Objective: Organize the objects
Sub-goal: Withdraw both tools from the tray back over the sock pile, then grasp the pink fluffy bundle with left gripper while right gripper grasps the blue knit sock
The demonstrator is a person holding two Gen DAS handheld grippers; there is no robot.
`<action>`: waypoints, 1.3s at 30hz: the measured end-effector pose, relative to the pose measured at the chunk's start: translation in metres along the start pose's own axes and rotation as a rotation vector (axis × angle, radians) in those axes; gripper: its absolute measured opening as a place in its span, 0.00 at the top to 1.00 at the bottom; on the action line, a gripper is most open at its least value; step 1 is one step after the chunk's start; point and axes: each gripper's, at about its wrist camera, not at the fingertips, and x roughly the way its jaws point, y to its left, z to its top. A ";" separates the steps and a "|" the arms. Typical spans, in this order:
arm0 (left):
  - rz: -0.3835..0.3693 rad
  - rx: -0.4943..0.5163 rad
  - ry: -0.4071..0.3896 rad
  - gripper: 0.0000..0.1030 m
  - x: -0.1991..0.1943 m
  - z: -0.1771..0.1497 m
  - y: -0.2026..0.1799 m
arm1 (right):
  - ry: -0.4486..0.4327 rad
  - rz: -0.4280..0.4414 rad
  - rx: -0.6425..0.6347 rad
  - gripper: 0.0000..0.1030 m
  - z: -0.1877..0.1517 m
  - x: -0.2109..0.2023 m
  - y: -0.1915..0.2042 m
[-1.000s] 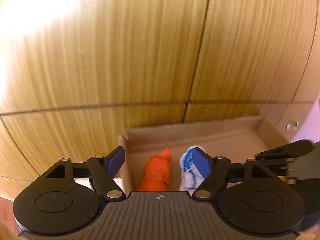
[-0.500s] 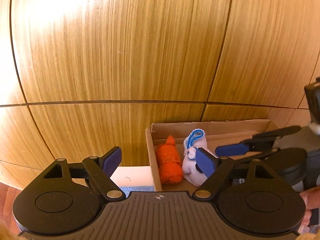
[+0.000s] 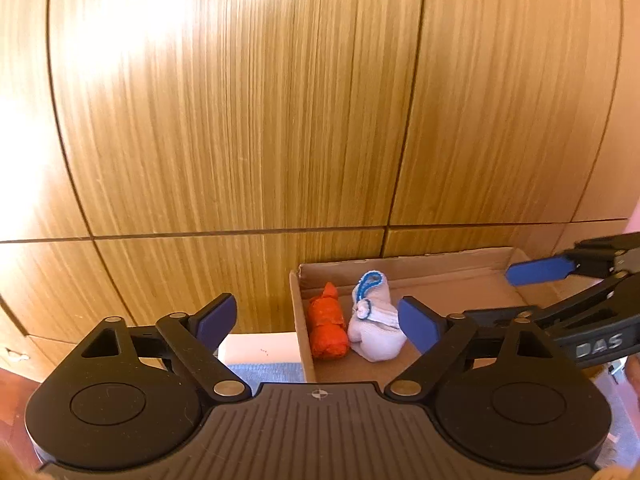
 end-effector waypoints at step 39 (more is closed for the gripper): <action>-0.085 -0.041 0.138 0.01 -0.100 -0.217 -0.086 | -0.134 -0.155 0.201 0.21 -0.263 -0.122 0.025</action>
